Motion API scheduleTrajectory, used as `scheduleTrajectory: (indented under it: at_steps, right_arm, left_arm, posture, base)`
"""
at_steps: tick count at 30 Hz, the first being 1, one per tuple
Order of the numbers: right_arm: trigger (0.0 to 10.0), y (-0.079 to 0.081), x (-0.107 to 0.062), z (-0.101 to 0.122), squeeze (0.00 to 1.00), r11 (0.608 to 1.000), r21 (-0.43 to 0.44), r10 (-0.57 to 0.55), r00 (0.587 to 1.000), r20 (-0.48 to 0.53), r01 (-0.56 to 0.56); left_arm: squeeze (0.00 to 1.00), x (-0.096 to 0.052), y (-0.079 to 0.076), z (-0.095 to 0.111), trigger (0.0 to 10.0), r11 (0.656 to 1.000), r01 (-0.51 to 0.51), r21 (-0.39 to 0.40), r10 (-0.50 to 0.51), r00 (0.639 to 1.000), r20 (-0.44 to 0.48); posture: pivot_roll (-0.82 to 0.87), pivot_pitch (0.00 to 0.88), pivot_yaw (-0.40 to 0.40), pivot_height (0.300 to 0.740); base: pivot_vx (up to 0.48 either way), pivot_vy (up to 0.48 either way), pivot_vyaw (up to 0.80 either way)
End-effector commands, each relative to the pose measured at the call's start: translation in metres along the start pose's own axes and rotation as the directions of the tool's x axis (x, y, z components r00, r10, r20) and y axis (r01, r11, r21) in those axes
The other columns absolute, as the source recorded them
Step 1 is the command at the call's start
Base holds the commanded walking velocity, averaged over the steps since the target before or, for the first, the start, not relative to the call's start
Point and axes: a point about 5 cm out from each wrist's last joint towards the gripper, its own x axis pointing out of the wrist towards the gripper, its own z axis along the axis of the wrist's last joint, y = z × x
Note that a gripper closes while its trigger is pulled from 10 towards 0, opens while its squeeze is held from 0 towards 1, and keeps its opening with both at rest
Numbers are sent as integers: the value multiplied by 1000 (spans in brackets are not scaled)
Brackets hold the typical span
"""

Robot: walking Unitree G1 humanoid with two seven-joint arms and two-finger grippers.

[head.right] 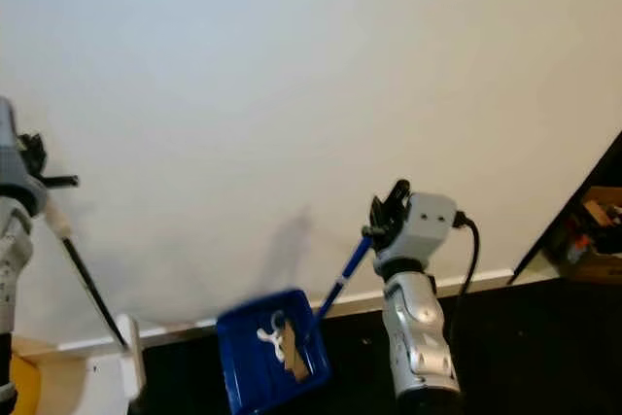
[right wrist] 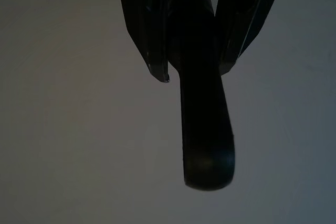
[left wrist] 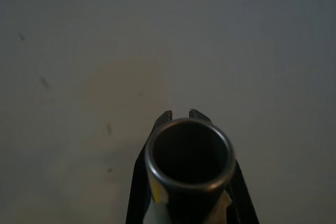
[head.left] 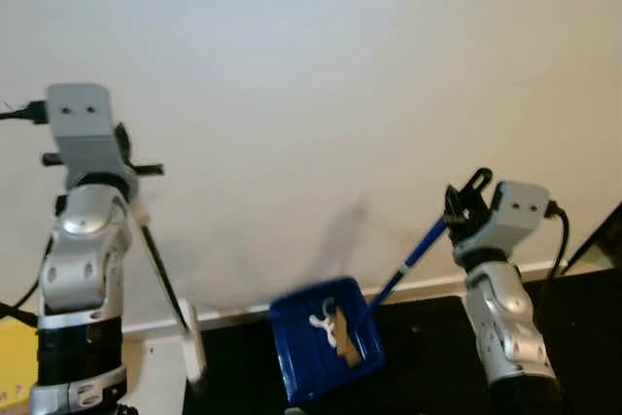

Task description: Sweep floor

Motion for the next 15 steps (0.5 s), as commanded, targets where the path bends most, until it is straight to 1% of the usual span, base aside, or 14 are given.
scheduleTrajectory:
  at_steps: [1, 3, 6, 8, 15]
  right_arm:
    - [10000, 4, 2, 2, 0, 1000, 19, 20, 1000, 5, -20]
    - [10000, 8, 4, 2, 0, 999, 24, 34, 999, 6, -34]
    - [10000, 10, 4, 2, 0, 999, 28, 38, 999, 6, -39]
    - [10000, 10, 4, 2, 0, 999, 29, 38, 999, 6, -38]
    - [10000, 11, 1, -1, 0, 999, 35, 39, 999, 1, -39]
  left_arm:
    - [0, -1, 9, 9, 10000, 999, -38, 27, 36, 998, 48]
    - [0, -5, 4, 9, 10000, 999, -19, 35, 17, 998, 57]
    - [0, -8, -2, 7, 10000, 999, 2, 40, -5, 998, 55]
    - [0, -8, -4, 6, 10000, 999, 7, 43, -9, 999, 50]
    - [0, -5, -17, 2, 10000, 998, 43, 37, -44, 998, 41]
  posture:
    - [23, 100, 42, 740]
    - [27, 100, 41, 740]
    - [27, 100, 41, 740]
    - [27, 100, 41, 740]
    - [19, 102, 51, 740]
  base:
    - [0, 0, 0]
    - [0, 0, 0]
    - [0, 0, 0]
    - [0, 0, 0]
    - [0, 0, 0]
